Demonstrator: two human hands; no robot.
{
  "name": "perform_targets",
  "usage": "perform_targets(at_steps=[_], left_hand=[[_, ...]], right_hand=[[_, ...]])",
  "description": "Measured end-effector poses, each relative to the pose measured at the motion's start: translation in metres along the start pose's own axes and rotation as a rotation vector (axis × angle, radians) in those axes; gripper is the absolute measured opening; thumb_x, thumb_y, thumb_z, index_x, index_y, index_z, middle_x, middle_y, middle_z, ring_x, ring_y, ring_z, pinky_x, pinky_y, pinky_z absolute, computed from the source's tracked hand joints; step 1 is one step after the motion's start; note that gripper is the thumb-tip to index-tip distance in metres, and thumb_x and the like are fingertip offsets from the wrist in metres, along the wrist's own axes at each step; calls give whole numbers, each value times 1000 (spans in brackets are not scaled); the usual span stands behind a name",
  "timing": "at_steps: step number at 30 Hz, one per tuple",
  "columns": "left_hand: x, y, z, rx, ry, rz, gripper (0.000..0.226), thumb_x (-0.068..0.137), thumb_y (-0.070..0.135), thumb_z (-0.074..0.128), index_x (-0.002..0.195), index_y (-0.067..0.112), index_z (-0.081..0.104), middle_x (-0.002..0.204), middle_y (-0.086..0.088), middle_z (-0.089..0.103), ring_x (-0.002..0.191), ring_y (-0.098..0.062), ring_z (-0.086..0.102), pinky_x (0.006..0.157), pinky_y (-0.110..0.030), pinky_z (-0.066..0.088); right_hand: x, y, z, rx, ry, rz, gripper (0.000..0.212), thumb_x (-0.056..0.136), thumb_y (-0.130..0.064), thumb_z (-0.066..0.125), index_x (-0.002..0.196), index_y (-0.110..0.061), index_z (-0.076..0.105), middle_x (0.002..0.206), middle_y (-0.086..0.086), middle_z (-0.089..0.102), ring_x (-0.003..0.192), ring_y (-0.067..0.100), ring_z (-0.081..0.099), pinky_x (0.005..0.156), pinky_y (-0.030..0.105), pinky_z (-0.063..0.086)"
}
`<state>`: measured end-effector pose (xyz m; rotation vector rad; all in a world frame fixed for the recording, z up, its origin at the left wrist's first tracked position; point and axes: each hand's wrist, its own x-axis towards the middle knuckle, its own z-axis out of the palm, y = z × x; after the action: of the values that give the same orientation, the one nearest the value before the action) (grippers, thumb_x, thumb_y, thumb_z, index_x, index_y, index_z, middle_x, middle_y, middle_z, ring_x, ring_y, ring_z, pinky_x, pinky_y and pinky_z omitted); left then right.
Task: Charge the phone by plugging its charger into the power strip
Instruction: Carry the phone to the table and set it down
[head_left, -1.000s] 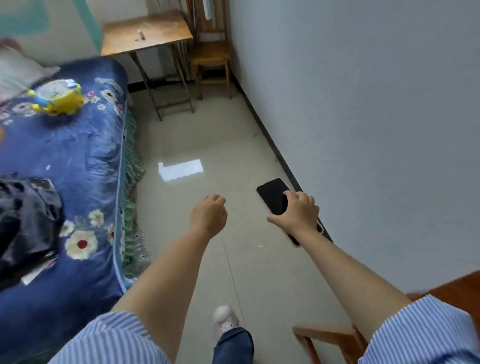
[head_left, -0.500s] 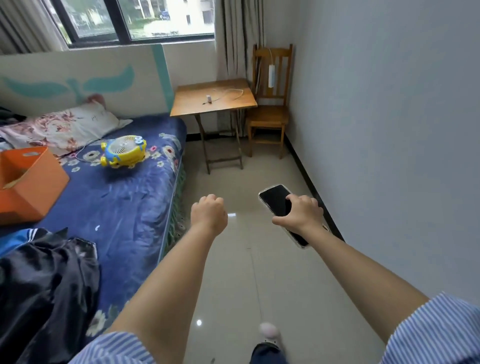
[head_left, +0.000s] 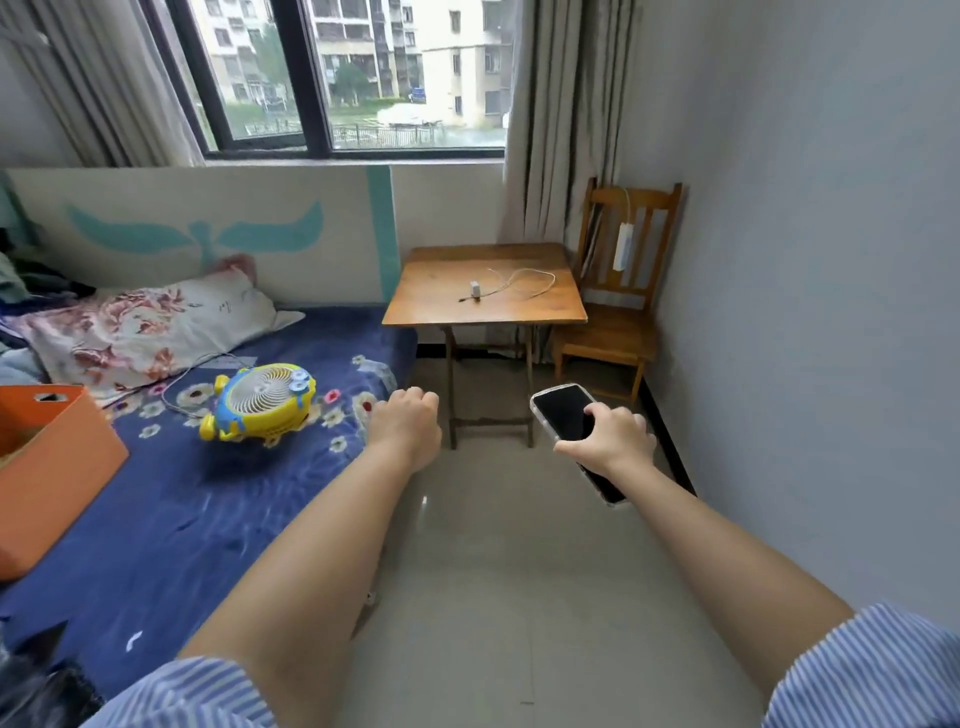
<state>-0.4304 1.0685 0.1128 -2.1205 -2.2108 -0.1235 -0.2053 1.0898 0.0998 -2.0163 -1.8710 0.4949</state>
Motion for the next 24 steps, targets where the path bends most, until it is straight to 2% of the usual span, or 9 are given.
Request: perform_targets(at_steps=[10, 15, 19, 24], left_hand=[[255, -66, 28, -9, -39, 53, 24, 91, 16, 41, 112, 7, 51, 121, -13, 54, 111, -30, 50, 89, -40, 44], [367, -96, 57, -10, -111, 27, 26, 92, 17, 40, 114, 8, 49, 122, -12, 53, 111, -29, 49, 90, -39, 44], [450, -117, 85, -29, -128, -18, 28, 91, 17, 40, 116, 8, 49, 126, -12, 53, 113, -30, 49, 89, -40, 44], [555, -144, 123, -42, -166, -125, 28, 90, 18, 41, 114, 7, 50, 123, -12, 55, 109, -31, 52, 84, -39, 46]], right_hand=[[248, -81, 39, -30, 35, 24, 69, 65, -44, 67, 125, -17, 46, 120, 14, 56, 115, 33, 43, 92, 41, 41], [364, -112, 64, -77, -8, 33, 68, 65, -44, 67, 124, -17, 45, 120, 14, 56, 115, 33, 44, 93, 41, 41], [456, -134, 89, -118, -48, -5, 67, 67, -45, 67, 124, -16, 46, 122, 13, 56, 116, 32, 44, 94, 41, 41], [584, -167, 126, -169, -108, -104, 60, 65, -47, 68, 114, -15, 52, 116, 12, 59, 111, 31, 46, 89, 38, 42]])
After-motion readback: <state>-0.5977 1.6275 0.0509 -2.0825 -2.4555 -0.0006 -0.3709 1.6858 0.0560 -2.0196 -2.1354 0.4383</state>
